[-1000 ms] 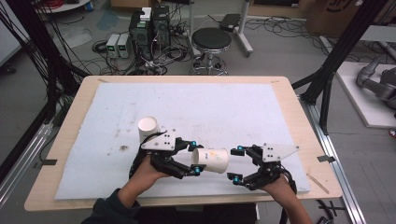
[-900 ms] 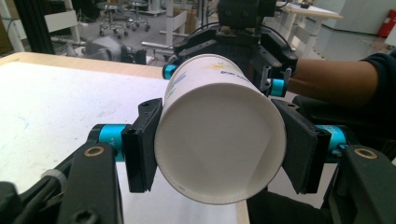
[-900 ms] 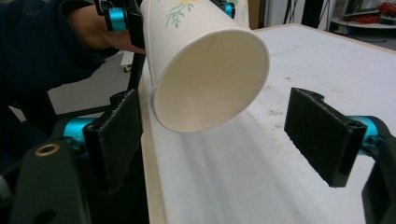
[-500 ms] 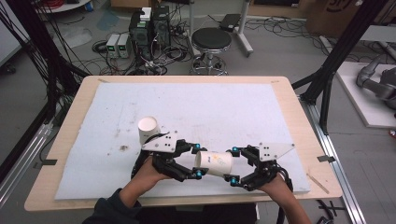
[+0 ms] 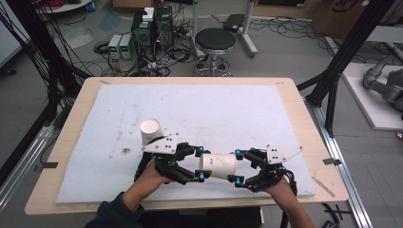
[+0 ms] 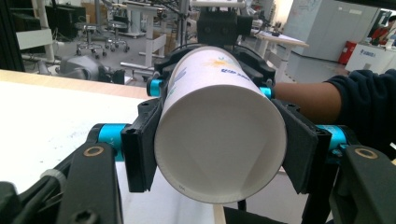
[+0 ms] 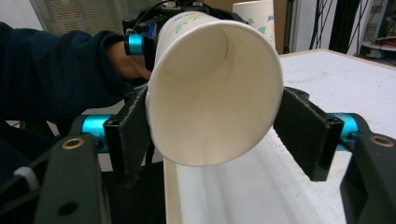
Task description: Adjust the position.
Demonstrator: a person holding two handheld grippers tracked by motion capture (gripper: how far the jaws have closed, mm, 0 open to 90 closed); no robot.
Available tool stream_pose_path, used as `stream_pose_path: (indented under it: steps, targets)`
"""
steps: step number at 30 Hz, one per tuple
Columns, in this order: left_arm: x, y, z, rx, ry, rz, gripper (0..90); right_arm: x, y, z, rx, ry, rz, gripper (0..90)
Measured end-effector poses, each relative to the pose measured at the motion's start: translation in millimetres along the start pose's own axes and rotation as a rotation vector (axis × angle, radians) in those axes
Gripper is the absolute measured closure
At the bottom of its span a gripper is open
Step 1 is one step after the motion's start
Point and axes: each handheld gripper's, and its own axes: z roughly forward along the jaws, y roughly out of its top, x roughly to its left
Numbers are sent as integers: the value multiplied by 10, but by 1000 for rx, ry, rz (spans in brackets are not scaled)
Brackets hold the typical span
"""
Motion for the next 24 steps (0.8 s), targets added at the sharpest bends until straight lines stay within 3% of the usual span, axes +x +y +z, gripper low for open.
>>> stream_pose_path:
  steps: [2,4,5,12,16,24]
  targets:
    - [-12,10,16,35,21,1,329,1,13,-12,4,0,-4,326]
    - [-32,39,52,100,85,-5,166,1,30,-25,12,5,-6,335]
    - [-38,56,63,124,98,-1,132,1,44,-30,23,9,-13,336]
    - [-69,167,87,192,109,49,133,-5,173,-50,149,-26,-40,332]
    - [-69,200,108,260,135,72,133,-18,251,-36,251,-65,-58,324]
    - [-30,238,205,371,159,109,134,-27,451,53,402,-85,-119,322]
